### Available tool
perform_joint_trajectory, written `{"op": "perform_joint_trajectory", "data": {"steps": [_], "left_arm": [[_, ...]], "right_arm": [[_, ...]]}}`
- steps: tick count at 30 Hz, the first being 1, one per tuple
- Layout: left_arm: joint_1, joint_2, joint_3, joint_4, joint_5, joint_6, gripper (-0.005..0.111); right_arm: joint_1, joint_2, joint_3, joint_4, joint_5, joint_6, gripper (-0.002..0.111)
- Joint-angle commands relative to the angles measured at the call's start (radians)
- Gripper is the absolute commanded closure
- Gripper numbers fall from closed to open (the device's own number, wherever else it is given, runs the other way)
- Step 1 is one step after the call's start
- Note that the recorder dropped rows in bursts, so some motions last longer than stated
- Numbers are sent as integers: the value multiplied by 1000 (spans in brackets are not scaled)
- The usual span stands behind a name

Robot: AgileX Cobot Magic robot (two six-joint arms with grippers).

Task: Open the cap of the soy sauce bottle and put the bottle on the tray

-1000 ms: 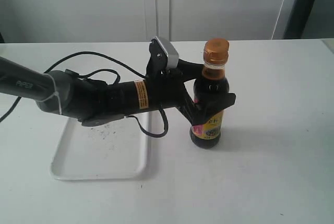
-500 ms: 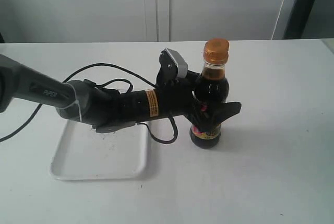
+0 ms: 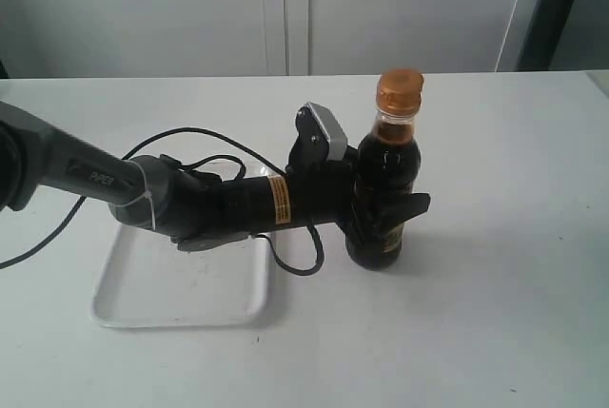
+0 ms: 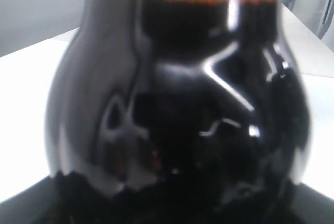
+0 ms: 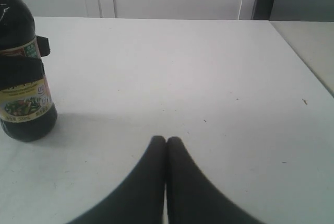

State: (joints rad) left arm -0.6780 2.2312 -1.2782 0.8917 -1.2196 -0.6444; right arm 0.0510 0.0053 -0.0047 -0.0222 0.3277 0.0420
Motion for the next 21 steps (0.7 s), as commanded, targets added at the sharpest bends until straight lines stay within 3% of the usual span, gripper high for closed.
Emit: {"op": "perform_joint_trajectory", "data": {"steps": [1, 8, 18, 21], "left_arm": [[-5, -4, -3, 47, -1, 39, 106], [-5, -4, -3, 47, -1, 39, 106], [-5, -4, -3, 52, -1, 39, 106], [-5, -4, -3, 52, -1, 39, 106]], "right_arm": [[0, -5, 5, -20, -31, -20, 108], [0, -5, 5, -35, -95, -20, 108], [0, -5, 5, -31, -438, -12, 108], [0, -5, 5, -14, -496, 112, 108]]}}
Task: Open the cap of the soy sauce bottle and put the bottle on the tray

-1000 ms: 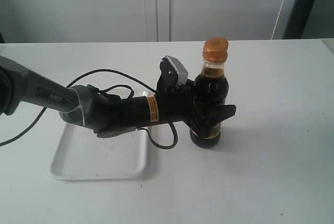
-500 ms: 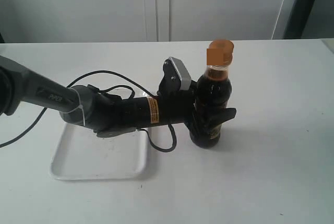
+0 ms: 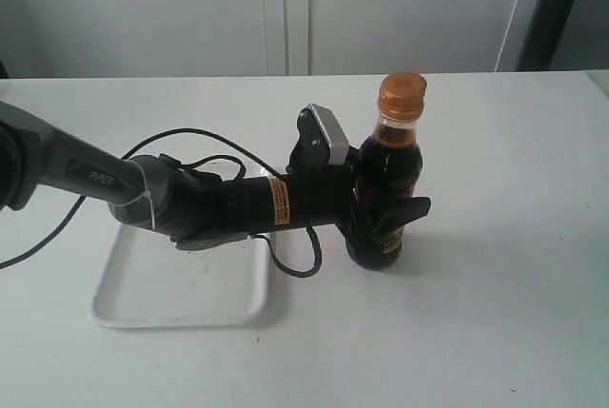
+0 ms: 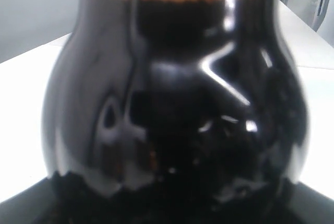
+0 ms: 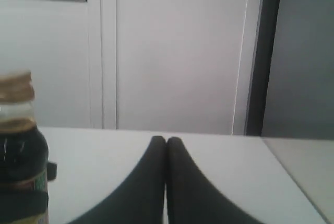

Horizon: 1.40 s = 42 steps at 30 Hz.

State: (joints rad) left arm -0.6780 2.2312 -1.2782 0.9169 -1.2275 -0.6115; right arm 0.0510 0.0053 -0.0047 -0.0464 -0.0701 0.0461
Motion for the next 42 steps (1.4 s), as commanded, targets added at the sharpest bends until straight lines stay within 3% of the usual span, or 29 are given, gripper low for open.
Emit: {"op": "perform_joint_trajectory", "data": {"steps": [1, 10, 26, 33, 42], "left_arm": [[-5, -4, -3, 27, 6, 6, 106], [-5, -4, -3, 27, 6, -5, 106], [-5, -4, -3, 28, 6, -22, 106], [-5, -4, -3, 28, 6, -42, 106], [-5, -4, -3, 28, 6, -44, 106]], "right_arm": [[0, -5, 5, 12, -98, 166, 108], [0, 33, -33, 9, -220, 221, 108], [0, 483, -385, -47, -415, 86, 108], [0, 723, -541, -180, -470, 56, 108], [0, 981, -593, -321, -537, -59, 108]]}}
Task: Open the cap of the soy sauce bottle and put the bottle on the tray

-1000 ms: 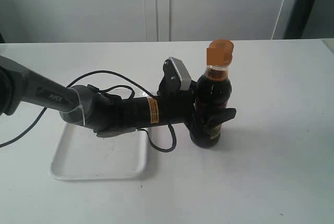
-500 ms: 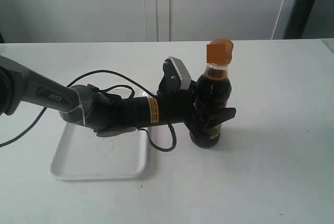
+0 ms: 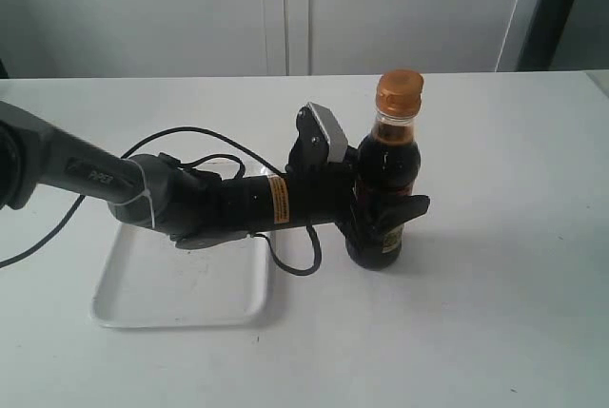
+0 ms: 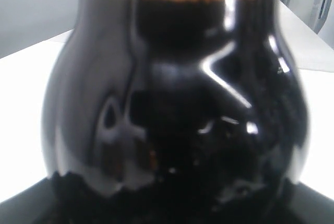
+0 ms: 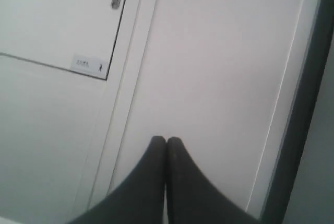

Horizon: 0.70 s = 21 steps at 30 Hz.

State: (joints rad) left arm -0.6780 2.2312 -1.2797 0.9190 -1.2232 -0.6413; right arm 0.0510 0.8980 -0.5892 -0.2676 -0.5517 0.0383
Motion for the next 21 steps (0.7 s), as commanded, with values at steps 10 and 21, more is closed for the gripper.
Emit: {"op": "perform_joint_trajectory", "data": {"steps": [10, 21], "left_arm": [[-5, -4, -2, 28, 2, -15, 106], [-5, -4, -2, 28, 2, -13, 106]], "right_arm": [[0, 347, -8, -319, -132, -277, 108], [0, 518, -8, -402, -217, -378, 108]]}}
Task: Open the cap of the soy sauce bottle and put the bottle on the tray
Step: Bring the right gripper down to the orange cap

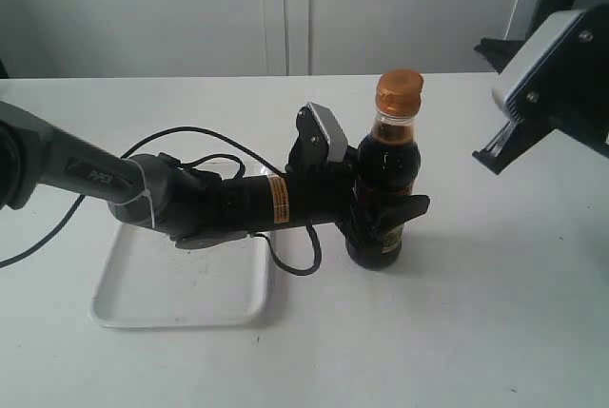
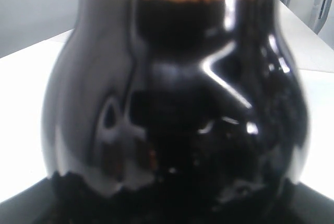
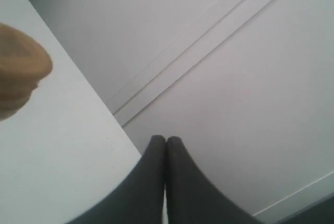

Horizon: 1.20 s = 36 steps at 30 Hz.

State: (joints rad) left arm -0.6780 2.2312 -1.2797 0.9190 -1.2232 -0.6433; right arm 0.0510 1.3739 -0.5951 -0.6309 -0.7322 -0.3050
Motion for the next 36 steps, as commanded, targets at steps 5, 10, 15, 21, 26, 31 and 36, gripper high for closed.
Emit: {"op": "perform_joint_trajectory", "data": {"steps": [5, 10, 15, 21, 26, 31, 36], "left_arm": [[-5, -4, -2, 28, 2, -11, 106], [-5, -4, -2, 28, 2, -11, 106], [-5, -4, -2, 31, 2, -11, 106], [-5, -4, -2, 31, 2, -11, 106], [-5, -4, -2, 31, 2, -11, 106], [-5, -4, -2, 31, 2, -19, 106], [-5, -4, -2, 31, 2, -19, 106]], "right_arm": [[0, 96, -24, -59, -65, -31, 108], [8, 144, -51, -119, -62, -32, 108], [61, 166, -78, -114, -39, -32, 108], [115, 166, -112, -70, -12, -65, 108], [148, 166, -119, -59, 4, -94, 108], [158, 166, -119, -50, -2, -93, 108], [158, 164, -119, -50, -18, -82, 108]]}}
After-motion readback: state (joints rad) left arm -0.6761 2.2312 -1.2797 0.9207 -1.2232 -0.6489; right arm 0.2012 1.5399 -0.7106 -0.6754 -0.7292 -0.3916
